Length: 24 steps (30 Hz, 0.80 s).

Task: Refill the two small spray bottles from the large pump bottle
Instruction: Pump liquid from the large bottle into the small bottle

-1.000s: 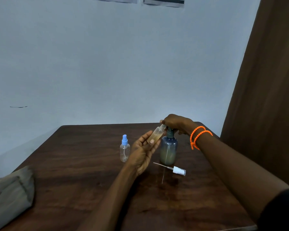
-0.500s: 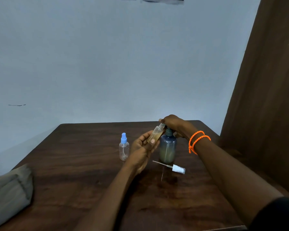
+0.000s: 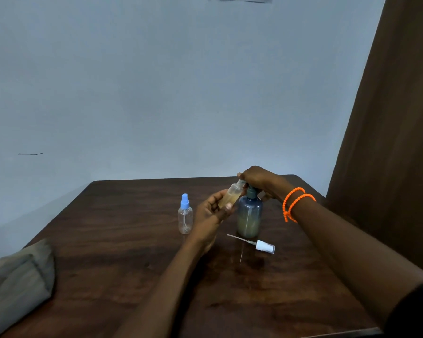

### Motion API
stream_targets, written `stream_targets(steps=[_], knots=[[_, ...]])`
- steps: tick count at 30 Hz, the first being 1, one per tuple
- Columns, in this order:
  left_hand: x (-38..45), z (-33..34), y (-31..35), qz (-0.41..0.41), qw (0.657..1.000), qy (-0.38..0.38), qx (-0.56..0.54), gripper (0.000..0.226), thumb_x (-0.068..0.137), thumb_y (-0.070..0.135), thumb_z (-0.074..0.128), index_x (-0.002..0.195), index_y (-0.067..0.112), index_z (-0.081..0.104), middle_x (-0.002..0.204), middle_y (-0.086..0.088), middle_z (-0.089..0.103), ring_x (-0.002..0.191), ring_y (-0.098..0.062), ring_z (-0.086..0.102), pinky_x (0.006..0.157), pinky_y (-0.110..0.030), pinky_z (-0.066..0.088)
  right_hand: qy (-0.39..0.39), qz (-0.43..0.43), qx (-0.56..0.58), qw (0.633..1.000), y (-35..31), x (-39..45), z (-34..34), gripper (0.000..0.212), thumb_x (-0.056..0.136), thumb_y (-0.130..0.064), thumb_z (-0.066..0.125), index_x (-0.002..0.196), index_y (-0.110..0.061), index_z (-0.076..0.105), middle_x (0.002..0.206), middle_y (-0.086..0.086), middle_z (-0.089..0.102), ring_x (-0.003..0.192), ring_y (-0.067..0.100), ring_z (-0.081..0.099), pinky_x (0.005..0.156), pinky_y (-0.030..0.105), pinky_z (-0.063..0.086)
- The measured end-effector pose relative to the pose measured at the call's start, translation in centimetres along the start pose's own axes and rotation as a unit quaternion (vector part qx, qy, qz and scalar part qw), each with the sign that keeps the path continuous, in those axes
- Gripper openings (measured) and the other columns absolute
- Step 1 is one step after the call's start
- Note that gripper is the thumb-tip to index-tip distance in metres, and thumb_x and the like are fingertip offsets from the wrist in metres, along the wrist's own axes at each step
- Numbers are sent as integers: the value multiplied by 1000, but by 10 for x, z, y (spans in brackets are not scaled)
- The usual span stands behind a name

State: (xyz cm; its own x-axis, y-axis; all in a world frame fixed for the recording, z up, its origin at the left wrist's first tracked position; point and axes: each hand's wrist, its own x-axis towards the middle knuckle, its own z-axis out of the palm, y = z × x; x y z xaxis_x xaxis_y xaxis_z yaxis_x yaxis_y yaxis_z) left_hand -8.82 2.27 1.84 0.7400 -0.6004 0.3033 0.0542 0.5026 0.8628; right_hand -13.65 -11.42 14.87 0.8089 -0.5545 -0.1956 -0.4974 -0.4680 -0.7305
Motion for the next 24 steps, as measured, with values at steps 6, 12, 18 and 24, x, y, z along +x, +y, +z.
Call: stream_targets(steps=[6, 12, 18, 24], knots=[[3, -1, 0, -3, 1000, 8, -14, 44, 83, 9, 72, 126, 10, 63, 121, -9, 73, 114, -21, 68, 90, -29, 56, -5, -9, -39, 999, -7, 1, -3, 25, 99, -30, 48, 93, -10, 62, 91, 9, 64, 83, 29, 60, 76, 42, 48], [2, -2, -3, -4, 1000, 4, -8, 33, 91, -2, 65, 122, 11, 65, 115, -6, 75, 110, -19, 68, 95, -33, 55, 1, -7, -51, 999, -3, 1, -2, 27, 100, -31, 47, 86, -13, 60, 90, 7, 64, 85, 30, 62, 92, 51, 47], [4, 0, -3, -14, 1000, 1, -21, 33, 91, -2, 64, 121, 11, 65, 115, -8, 74, 110, -21, 67, 100, -37, 53, -6, -1, -39, 999, -4, 6, -2, 27, 98, -34, 49, 92, -11, 62, 102, 13, 66, 98, 34, 66, 96, 57, 48], [2, 0, -4, -17, 1000, -3, -24, 35, 88, 4, 69, 121, 13, 65, 117, -6, 75, 113, -20, 68, 99, -35, 53, 6, -8, -33, 999, 2, 0, -1, 24, 98, -28, 48, 85, -12, 60, 91, 9, 64, 84, 31, 60, 97, 56, 47]])
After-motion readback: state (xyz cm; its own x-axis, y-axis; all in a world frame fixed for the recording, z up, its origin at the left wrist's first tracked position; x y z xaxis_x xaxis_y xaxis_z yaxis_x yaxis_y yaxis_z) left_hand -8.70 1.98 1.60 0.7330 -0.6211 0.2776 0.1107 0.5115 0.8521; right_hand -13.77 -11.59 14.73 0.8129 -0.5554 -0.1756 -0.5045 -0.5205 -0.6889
